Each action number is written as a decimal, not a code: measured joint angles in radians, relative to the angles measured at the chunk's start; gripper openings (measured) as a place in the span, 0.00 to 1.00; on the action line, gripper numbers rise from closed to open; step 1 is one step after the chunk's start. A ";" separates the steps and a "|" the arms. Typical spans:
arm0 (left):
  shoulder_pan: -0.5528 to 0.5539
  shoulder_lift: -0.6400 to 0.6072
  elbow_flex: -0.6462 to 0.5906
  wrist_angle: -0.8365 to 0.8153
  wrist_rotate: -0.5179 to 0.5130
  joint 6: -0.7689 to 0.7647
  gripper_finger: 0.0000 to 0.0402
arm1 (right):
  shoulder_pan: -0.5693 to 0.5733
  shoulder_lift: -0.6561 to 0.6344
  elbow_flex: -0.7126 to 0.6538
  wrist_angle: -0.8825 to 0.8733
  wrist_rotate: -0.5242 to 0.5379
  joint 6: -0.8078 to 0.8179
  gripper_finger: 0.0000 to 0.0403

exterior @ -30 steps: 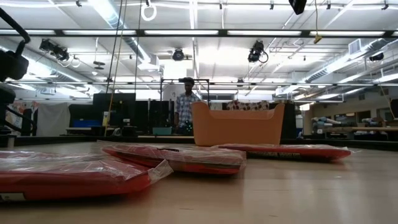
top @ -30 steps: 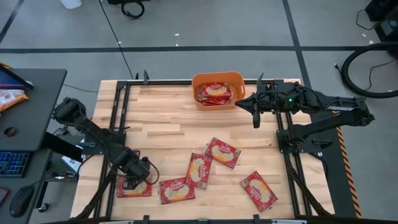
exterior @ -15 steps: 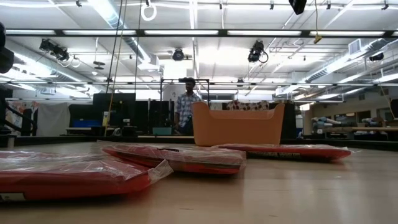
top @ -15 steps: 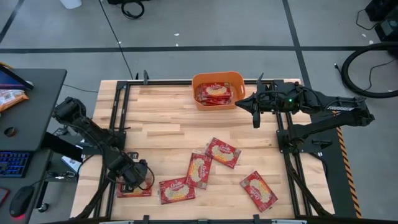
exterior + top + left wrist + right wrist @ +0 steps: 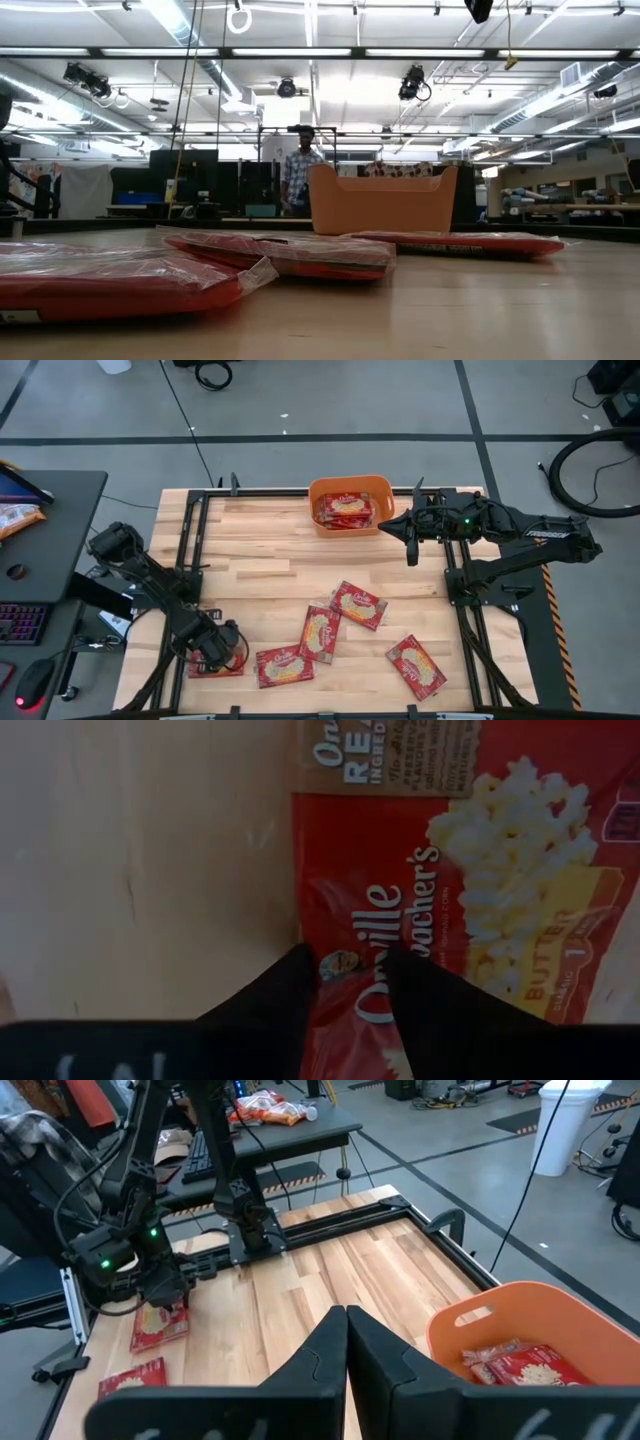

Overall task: Sort popcorn bags into baskets
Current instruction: Put the popcorn pack into the orange bin

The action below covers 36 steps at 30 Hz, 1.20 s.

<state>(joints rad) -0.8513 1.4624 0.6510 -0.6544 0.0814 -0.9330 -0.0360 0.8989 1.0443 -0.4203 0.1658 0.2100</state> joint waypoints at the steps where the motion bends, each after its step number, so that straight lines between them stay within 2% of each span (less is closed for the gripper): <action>1: 0.000 0.000 0.000 0.000 0.000 0.000 0.33 | 0.000 0.000 0.000 0.000 0.000 0.000 0.03; 15: 0.001 0.001 0.004 -0.001 0.012 -0.125 0.05 | 0.000 0.000 0.000 0.000 0.000 -0.009 0.03; 20: 0.000 -0.006 0.032 -0.014 0.007 -0.130 0.04 | 0.000 0.000 0.000 0.000 0.001 -0.030 0.03; 25: 0.002 -0.068 0.054 -0.034 0.004 -0.131 0.04 | 0.000 0.000 0.000 0.001 0.019 -0.058 0.03; 30: 0.020 -0.134 0.104 -0.141 0.005 -0.121 0.04 | -0.010 0.000 0.000 0.006 0.024 -0.082 0.03; 36: 0.082 -0.193 0.195 -0.299 -0.046 -0.005 0.04 | -0.027 0.000 0.000 0.008 0.024 -0.084 0.03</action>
<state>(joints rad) -0.7695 1.2690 0.8457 -0.9537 0.0356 -0.9379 -0.0632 0.8988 1.0443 -0.4126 0.1902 0.1257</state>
